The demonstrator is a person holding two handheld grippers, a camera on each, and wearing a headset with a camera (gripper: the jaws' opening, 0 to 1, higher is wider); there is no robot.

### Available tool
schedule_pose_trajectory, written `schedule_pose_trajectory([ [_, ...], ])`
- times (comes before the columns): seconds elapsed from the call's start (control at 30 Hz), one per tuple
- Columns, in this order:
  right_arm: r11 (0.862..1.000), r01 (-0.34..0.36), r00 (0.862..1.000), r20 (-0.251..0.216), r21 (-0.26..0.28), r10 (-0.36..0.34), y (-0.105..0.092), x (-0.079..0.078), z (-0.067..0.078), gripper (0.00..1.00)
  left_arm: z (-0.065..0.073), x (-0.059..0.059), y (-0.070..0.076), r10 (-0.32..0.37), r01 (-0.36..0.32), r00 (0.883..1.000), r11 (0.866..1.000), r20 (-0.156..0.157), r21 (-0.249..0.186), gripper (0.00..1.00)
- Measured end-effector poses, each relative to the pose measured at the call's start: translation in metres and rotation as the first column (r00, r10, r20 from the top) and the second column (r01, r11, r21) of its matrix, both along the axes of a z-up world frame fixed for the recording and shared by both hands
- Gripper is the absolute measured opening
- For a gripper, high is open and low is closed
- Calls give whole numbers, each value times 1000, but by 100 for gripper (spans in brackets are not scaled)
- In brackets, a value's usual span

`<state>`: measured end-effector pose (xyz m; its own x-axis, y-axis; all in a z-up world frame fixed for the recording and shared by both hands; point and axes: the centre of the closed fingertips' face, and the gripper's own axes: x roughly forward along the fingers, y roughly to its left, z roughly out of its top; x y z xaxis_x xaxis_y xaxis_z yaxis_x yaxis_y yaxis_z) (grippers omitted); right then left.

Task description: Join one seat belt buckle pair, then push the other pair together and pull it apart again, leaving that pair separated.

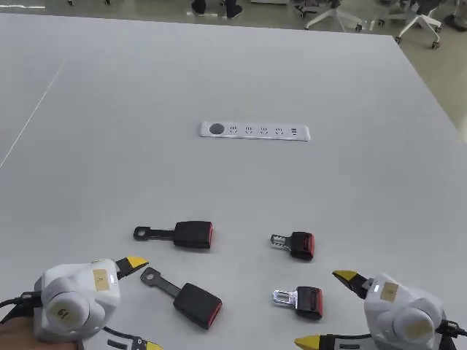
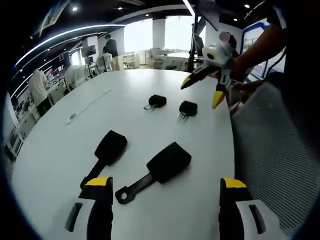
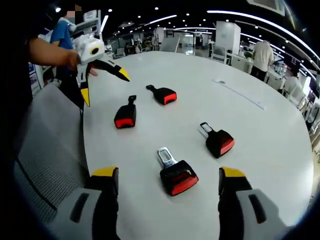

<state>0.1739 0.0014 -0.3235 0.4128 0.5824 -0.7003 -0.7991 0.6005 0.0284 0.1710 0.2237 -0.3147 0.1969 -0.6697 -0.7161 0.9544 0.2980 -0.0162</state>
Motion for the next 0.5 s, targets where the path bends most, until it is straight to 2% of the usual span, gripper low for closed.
schedule_pose_trajectory([
  [0.07, 1000, -9, 1000, -8, 1, 9, 0, 4, -2, 84, -7, 3, -3, -46, 45, 999, 999, 14, 31, 88],
  [0.13, 1000, -16, 1000, -18, 4, 16, 0, 8, -5, 83, -13, 5, -10, -67, 67, 998, 997, 1, 29, 87],
  [0.2, 1000, -25, 999, -28, -1, 25, -1, 11, -8, 83, -11, 4, -15, -89, 89, 996, 996, -7, 29, 86],
  [0.3, 999, -48, 998, -44, -9, 48, -1, 13, -12, 81, -19, 7, -23, -154, 154, 988, 987, -7, 49, 84],
  [0.5, 994, -104, 989, -104, -19, 101, -2, 10, -24, 76, -35, 15, -35, -224, 225, 974, 972, -23, 60, 74],
])
